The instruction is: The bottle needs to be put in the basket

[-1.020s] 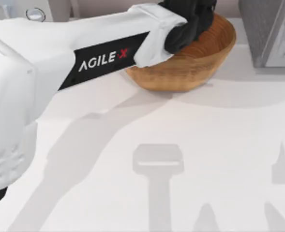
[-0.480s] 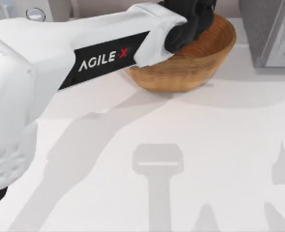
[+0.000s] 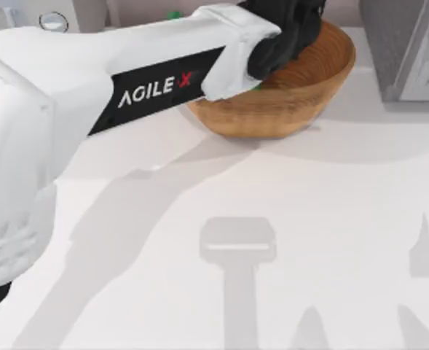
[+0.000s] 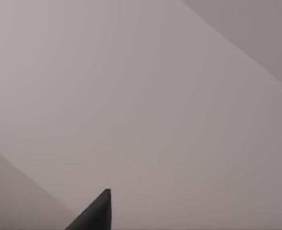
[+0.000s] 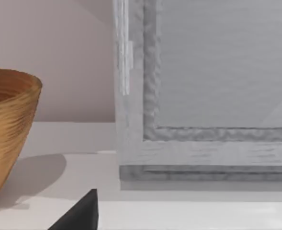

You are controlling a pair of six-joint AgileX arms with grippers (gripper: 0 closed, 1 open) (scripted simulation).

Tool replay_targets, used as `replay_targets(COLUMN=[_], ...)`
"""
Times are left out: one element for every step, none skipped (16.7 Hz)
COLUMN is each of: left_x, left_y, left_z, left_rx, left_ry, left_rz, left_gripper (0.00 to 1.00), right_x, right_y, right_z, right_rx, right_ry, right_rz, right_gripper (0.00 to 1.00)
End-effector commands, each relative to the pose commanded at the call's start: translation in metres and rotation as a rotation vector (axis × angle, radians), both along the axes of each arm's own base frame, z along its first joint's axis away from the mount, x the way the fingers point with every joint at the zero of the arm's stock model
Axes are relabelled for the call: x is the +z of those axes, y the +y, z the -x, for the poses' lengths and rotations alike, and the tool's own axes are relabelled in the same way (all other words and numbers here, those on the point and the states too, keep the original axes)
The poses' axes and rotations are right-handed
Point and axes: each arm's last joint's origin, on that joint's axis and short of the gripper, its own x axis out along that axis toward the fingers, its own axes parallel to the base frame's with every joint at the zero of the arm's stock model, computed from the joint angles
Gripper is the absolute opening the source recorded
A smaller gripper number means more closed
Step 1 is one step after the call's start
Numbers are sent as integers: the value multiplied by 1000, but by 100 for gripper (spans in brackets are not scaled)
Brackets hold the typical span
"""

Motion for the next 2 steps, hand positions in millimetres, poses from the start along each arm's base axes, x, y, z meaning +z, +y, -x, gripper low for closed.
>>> replay_targets(left_x=[0,0], left_y=[0,0], left_z=[0,0], left_rx=[0,0], left_ry=[0,0], left_rz=[0,0], left_gripper=[100,100], right_x=[0,0], right_y=[0,0], right_z=[0,0], right_rx=[0,0], right_ry=[0,0], right_rz=[0,0], right_gripper=[100,100])
